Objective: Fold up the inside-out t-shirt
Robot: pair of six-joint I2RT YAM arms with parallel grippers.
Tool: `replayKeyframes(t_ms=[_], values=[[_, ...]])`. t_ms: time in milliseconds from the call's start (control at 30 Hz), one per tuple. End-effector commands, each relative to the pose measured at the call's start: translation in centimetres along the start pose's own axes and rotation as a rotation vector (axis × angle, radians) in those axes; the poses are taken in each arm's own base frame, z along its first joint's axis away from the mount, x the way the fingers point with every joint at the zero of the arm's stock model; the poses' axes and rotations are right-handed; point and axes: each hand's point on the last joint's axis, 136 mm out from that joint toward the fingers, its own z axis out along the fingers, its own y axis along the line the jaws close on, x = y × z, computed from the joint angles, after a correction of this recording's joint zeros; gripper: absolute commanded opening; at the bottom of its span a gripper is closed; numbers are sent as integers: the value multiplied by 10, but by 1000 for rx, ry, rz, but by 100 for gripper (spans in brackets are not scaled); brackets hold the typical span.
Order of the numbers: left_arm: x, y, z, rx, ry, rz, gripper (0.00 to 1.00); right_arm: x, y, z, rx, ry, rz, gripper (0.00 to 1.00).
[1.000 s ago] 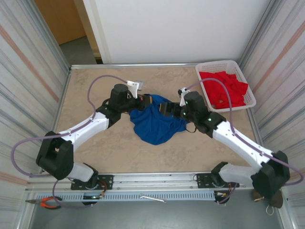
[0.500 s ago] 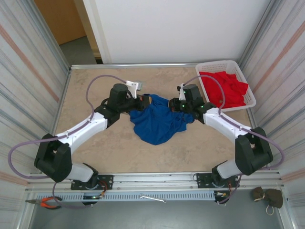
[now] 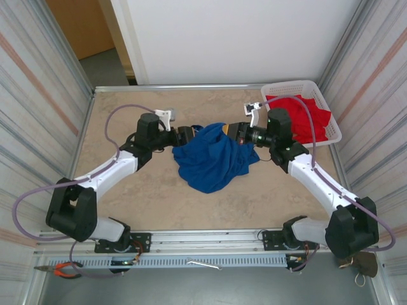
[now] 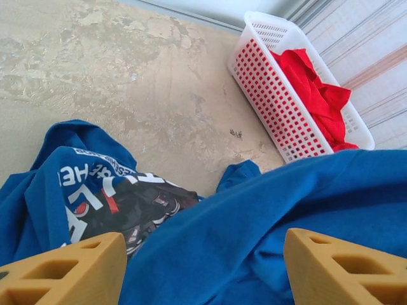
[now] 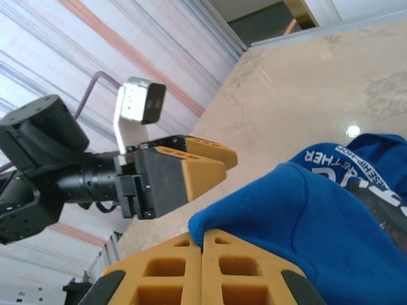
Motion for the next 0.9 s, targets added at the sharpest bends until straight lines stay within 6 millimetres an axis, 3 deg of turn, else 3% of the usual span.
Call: replayKeyframes(t_ms=[0,133,367,667,867], values=[[-9,-31,-19,39,-55,123,68,5,2,0,-57,27,6,0],[7,-58,-16,27,-16,286,68,9,-2,0,-51,35,14,0],[27,-79,13,-13,37,511,75,13,-4,-3,-35,38,21,0],[8,-53,48,-194,21,569,74,19,1,-8,-41,48,24,0],[12,-40,69,-198,57,569,70,23,3,-13,-33,48,19,0]])
